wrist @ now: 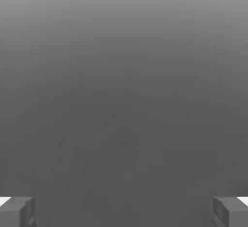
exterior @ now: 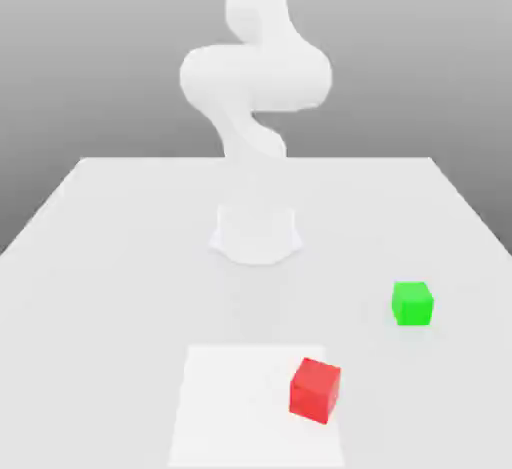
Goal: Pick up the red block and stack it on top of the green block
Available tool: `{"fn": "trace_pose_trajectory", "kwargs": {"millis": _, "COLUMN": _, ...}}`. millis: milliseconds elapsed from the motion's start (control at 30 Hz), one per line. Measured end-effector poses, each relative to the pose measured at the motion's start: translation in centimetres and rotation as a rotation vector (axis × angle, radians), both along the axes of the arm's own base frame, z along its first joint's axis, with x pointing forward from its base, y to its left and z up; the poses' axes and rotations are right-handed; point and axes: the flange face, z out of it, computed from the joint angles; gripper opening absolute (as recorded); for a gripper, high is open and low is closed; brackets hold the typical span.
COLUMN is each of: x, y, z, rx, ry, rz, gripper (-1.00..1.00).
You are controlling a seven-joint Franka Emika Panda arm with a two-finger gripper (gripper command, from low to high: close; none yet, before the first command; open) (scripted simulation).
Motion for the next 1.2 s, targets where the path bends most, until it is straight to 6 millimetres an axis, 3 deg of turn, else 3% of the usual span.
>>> {"fn": "trace_pose_trajectory", "kwargs": {"millis": 167, "x": 5.3, "y": 1.8, "z": -10.6, "rx": -0.115, "ry": 0.162, "rz": 0.211, "gripper": 0.00}}
{"fn": "trace_pose_trajectory", "kwargs": {"millis": 333, "x": 7.6, "y": 3.8, "z": -21.5, "rx": -0.214, "ry": 0.312, "rz": 0.429, "gripper": 0.00}}
{"fn": "trace_pose_trajectory", "kwargs": {"millis": 500, "x": 7.2, "y": 5.6, "z": -32.3, "rx": -0.299, "ry": 0.456, "rz": 0.659, "gripper": 0.00}}
{"fn": "trace_pose_trajectory", "kwargs": {"millis": 700, "x": 3.6, "y": 7.0, "z": -44.0, "rx": -0.382, "ry": 0.617, "rz": 0.943, "gripper": 0.00}}
{"fn": "trace_pose_trajectory", "kwargs": {"millis": 900, "x": 3.0, "y": 6.9, "z": -51.2, "rx": -0.390, "ry": 0.639, "rz": 0.978, "gripper": 0.00}}
{"fn": "trace_pose_trajectory", "kwargs": {"millis": 933, "x": 3.0, "y": 6.9, "z": -51.8, "rx": -0.390, "ry": 0.640, "rz": 0.979, "gripper": -1.00}}
{"fn": "trace_pose_trajectory", "kwargs": {"millis": 1133, "x": 2.9, "y": 6.9, "z": -52.1, "rx": -0.389, "ry": 0.642, "rz": 0.979, "gripper": -1.00}}
{"fn": "trace_pose_trajectory", "kwargs": {"millis": 1200, "x": 3.0, "y": 6.9, "z": -50.9, "rx": -0.389, "ry": 0.641, "rz": 0.979, "gripper": -1.00}}
